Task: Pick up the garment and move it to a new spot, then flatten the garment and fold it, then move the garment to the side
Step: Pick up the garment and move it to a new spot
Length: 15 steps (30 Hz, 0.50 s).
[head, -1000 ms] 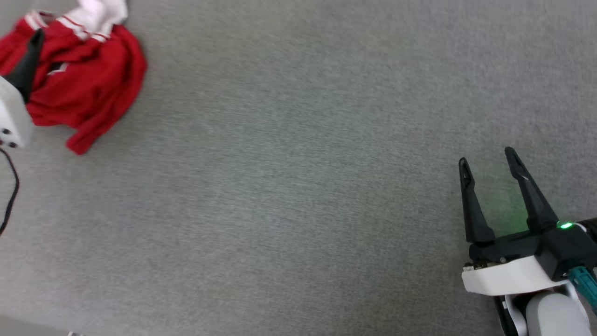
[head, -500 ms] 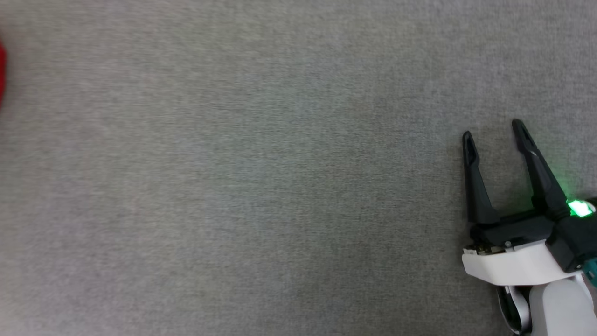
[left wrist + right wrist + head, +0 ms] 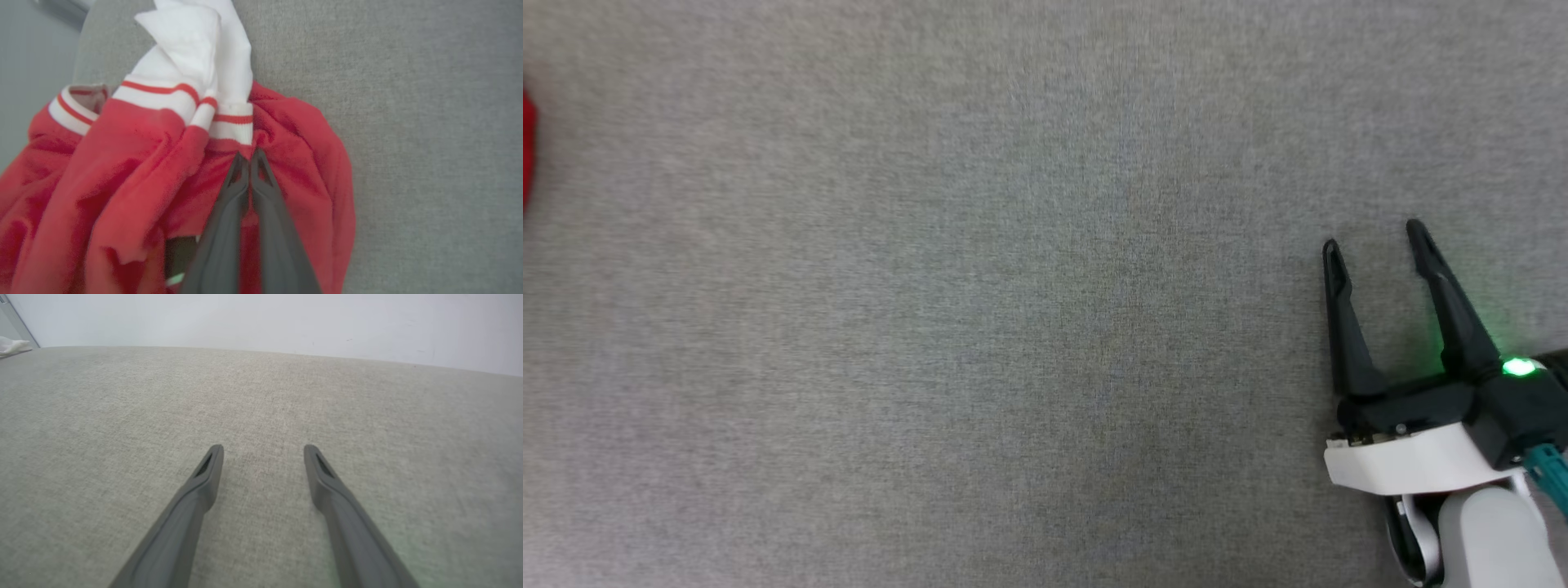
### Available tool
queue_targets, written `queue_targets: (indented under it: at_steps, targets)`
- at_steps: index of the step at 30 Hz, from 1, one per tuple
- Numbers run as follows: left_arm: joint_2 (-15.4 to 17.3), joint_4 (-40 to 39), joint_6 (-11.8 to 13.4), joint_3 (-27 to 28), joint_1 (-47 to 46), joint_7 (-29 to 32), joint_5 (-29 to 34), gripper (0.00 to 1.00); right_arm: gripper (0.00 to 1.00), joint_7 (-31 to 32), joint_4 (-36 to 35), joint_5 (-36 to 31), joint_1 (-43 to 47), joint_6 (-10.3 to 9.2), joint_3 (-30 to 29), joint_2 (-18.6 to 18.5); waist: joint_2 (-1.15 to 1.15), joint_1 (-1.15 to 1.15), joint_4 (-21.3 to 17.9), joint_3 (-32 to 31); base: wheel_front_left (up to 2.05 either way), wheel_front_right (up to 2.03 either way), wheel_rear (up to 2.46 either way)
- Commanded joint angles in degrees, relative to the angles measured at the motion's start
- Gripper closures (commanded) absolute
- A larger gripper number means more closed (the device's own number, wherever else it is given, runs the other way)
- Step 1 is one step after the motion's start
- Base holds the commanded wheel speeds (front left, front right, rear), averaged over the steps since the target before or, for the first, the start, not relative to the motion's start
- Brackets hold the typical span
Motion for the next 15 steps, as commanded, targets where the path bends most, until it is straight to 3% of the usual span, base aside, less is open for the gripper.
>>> queue_targets:
  at_steps: [1, 6, 11, 15]
  targets:
    - [0.1, 0.0, 0.0, -0.7, 0.3, -3.0, 0.1, 1.0, 0.0, 0.5, 2.3, 0.2, 1.9, -0.09, -0.3, -0.5, 0.0, 0.0, 0.5, -3.5, 0.0, 0.0, 0.0]
    - [0.7, -1.1, 0.0, -3.4, 0.5, -9.7, 0.6, 1.0, 0.0, 0.3, 3.7, 0.8, 2.5, -0.08, 0.4, -0.4, 0.0, 0.0, 0.7, -8.8, 0.0, 0.0, 0.0]
    - [1.7, -3.9, 0.0, -8.5, 0.1, -20.3, 4.0, 1.0, 0.0, 0.3, 6.1, 1.9, 4.2, -0.08, 0.5, -0.4, 0.0, 0.0, 0.6, -16.5, 0.0, 0.0, 0.0]
    - [1.3, -6.5, 0.0, -12.6, 0.1, -24.5, 4.5, 1.0, 0.0, 0.3, 7.6, 3.2, 5.9, -0.08, 1.0, -0.4, 0.0, 0.0, 0.2, -22.0, 0.0, 0.0, 0.0]
